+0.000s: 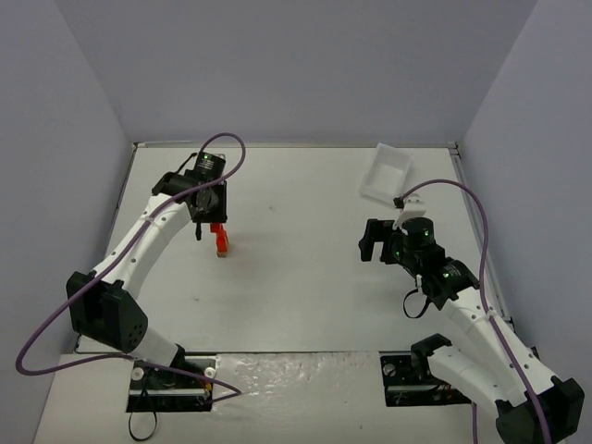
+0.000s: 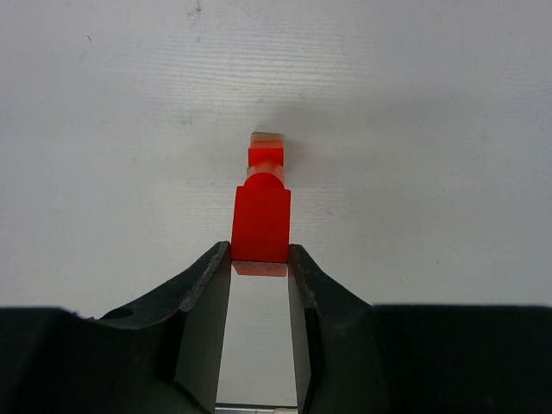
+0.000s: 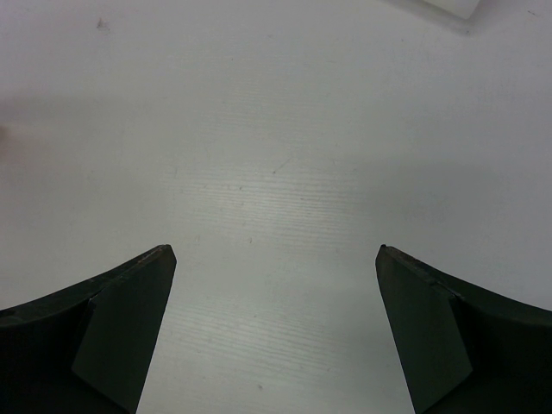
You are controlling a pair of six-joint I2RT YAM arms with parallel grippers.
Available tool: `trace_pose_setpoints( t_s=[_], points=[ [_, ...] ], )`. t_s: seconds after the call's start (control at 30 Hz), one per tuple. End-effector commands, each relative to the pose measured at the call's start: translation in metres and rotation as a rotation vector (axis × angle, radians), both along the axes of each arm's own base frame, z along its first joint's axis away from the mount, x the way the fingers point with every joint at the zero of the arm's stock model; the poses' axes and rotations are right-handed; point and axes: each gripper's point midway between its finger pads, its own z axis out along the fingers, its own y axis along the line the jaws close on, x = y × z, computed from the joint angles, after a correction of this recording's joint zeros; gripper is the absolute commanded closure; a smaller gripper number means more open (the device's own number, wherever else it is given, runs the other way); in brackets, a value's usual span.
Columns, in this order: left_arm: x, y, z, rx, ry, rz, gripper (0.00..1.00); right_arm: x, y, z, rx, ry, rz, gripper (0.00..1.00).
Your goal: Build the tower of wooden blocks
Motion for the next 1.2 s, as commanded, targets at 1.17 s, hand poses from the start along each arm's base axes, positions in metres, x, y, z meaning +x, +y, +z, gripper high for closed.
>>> trace_pose_setpoints(
  t_s=[1.17],
  points=[
    [0.020, 0.008, -0.007, 0.013, -0.046, 0.062, 1.00, 0.013, 0.002, 0.017, 0.014, -0.051, -0.013, 0.00]
  ],
)
